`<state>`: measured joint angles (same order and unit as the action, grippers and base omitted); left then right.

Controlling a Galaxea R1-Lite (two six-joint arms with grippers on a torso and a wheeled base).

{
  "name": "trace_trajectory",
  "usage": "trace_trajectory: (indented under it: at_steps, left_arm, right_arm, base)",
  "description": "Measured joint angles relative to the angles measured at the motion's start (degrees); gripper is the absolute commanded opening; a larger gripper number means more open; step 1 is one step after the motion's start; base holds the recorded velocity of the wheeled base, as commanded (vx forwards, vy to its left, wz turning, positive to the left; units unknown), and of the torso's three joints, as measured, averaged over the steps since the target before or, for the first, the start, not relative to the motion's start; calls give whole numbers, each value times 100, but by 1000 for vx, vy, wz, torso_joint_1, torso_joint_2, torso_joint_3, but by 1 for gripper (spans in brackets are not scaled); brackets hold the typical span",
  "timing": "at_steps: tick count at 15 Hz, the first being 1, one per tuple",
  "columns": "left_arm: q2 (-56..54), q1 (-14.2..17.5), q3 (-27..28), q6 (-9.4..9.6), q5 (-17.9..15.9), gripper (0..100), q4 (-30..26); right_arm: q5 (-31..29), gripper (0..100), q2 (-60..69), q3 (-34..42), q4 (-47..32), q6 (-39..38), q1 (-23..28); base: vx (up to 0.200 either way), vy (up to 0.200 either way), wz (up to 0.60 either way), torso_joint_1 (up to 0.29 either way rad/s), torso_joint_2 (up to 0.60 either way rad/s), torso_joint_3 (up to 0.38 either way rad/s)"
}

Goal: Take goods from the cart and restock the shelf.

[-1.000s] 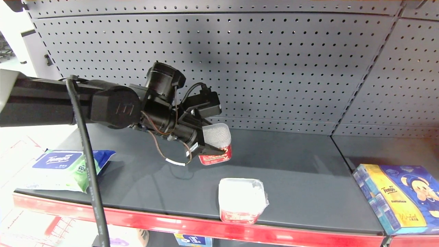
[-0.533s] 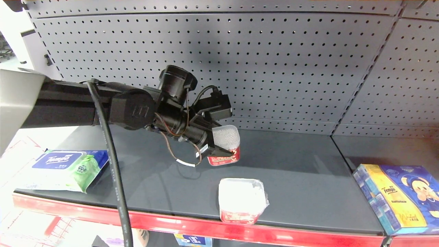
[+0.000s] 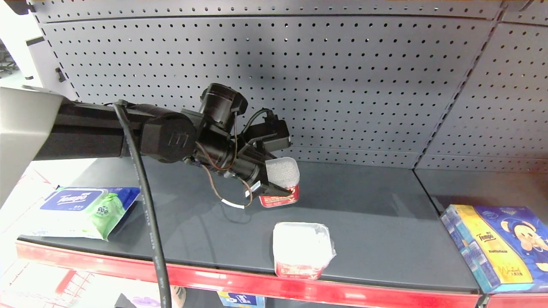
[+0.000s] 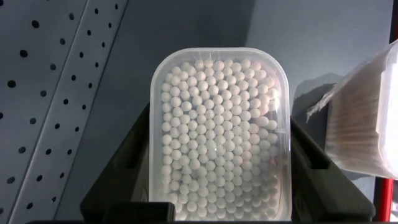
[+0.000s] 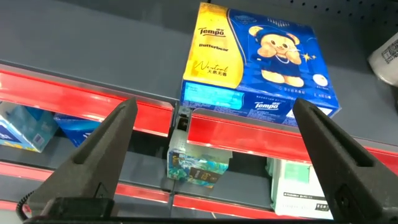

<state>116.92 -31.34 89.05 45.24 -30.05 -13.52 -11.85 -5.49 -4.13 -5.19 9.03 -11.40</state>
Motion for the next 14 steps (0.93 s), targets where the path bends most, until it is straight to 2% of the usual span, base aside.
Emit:
trace_trajectory:
  at_steps: [2,5,6,7,14]
  left_arm:
    - [0,4,0,24,2,0,-44]
    - [24,12,-7,261,11,0,-221]
    - [37,20,-7,272,27,0,-227]
    - [48,21,-9,282,63,100,-229]
    - [45,50,-16,290,94,100,-249]
  right_arm:
    - [-2,100,0,0,2,0,0]
    - [0,100,-2,-9,2,0,0]
    - [0,100,-2,-9,0,0,0]
    - [0,100,-2,-9,0,0,0]
    - [0,100,-5,-7,0,2,0]
  base:
    - [0,0,0,0,0,0]
    - [0,0,0,0,0,0]
    - [0,0,0,0,0,0]
    - [0,0,0,0,0,0]
    - [0,0,0,0,0,0]
